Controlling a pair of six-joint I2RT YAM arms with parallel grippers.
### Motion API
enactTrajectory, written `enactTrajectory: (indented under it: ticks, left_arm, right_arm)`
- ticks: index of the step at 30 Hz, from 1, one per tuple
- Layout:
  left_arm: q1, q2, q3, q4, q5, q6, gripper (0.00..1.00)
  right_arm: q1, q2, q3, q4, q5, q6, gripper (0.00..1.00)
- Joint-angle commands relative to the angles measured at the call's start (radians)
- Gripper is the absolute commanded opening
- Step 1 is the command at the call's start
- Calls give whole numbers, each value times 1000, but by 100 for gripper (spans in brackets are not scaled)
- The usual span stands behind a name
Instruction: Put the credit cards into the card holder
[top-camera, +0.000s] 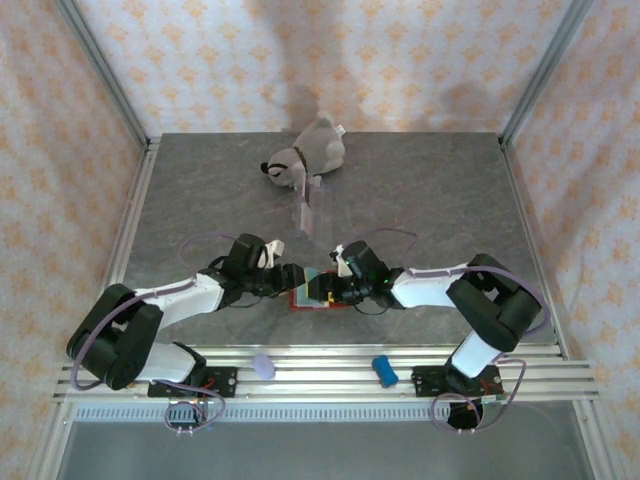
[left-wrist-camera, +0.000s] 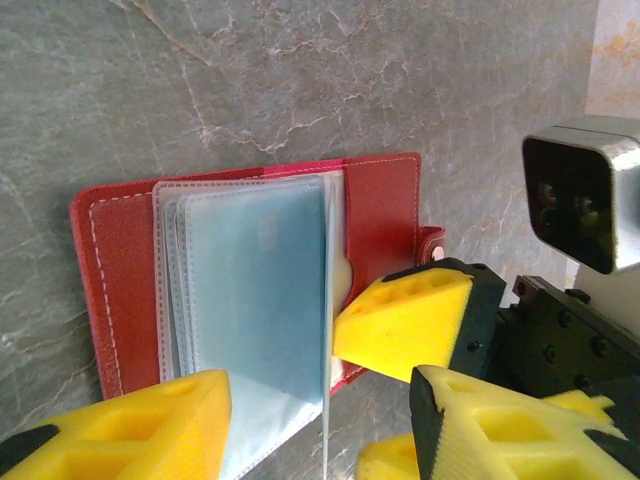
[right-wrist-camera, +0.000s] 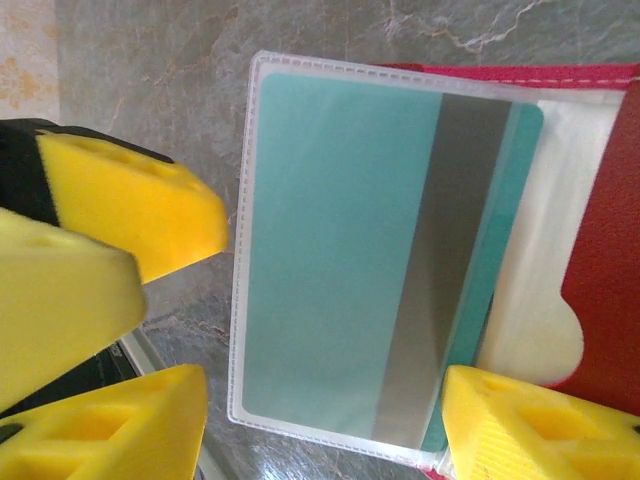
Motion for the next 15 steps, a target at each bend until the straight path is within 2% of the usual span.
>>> enactTrajectory:
  ticks: [1,6,10,15]
  left_arm:
    - [-7,26,19,71,-9,-24,51]
    - [-30,75,26,138,13,-56,51]
    - [-45,105,22,200,24,-85,39]
    - [-51,126,37,207,42,-88,36]
  right_arm:
    - [10,66,-44,22,19,12,63]
    - [10,66,-62,51,15,19,63]
    - [10,69,-73,78,3,31,62]
    - [8,63,-83,92,6,33,61]
